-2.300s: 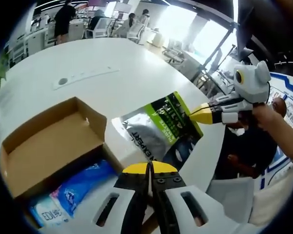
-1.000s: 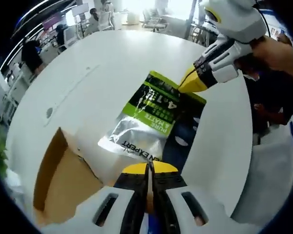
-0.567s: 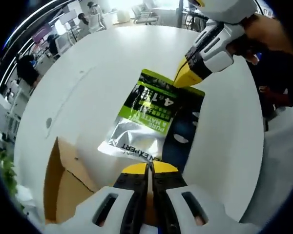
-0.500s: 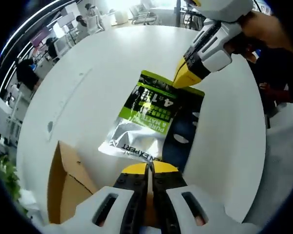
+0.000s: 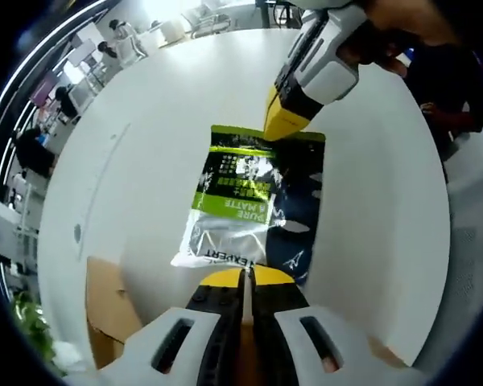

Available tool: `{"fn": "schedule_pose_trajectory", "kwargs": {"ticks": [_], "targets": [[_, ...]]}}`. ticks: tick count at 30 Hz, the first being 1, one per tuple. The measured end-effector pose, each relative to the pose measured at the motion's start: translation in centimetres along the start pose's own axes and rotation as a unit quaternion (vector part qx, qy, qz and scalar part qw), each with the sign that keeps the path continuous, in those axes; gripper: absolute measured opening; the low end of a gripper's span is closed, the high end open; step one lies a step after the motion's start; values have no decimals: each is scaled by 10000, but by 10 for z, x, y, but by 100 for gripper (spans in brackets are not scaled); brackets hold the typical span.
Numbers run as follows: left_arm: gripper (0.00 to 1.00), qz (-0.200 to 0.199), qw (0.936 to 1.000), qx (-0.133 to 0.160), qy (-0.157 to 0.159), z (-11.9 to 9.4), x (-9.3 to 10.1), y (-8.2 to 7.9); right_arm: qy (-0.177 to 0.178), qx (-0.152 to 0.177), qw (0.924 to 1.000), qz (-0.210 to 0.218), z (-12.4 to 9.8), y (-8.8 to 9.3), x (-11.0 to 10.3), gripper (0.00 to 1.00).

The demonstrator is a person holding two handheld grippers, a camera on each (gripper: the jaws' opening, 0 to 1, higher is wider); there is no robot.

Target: Operate the shoe box by opening the lid, removing the specified soft item, and placing it in the target area until the item is outside and the box remains undamaged.

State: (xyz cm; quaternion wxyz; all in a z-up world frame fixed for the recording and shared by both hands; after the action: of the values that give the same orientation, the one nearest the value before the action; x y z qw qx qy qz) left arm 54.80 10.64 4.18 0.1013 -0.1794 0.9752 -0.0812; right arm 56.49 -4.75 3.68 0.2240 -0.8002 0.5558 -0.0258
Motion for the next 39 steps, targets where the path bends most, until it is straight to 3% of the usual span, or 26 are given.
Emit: {"fn": "schedule_pose_trajectory", "kwargs": {"ticks": [9,19,31,39], "targets": [[0,92,9999,-73,-96,2,-2,1,17,11,10000,-14,5,1,4,0],[7,74,10000,-10,-65,0,0,2,180,164,9995,-197,4,5,11,0],[15,-435,9987,258,97,-20,-4,3,185,333,9987,-352,-1,1,13,4],[18,-1015,9919,681,353,-37,-4,1,203,406,9975,-549,-11,3,8,10]]}}
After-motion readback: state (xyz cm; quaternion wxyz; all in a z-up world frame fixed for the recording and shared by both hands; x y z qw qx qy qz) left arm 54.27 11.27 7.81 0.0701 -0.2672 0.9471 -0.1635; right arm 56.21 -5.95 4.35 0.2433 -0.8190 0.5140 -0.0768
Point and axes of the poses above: the point that each gripper's makers call its tool centre point, and the gripper's own axes: z roughly forward along the fingers, x roughly to its right, y roughly out of its underside, the point moved 7 cm from there along -z, roughly backward along the fingers, and after that the axes turned 10 degrees about -x, right-handed, at the moved point
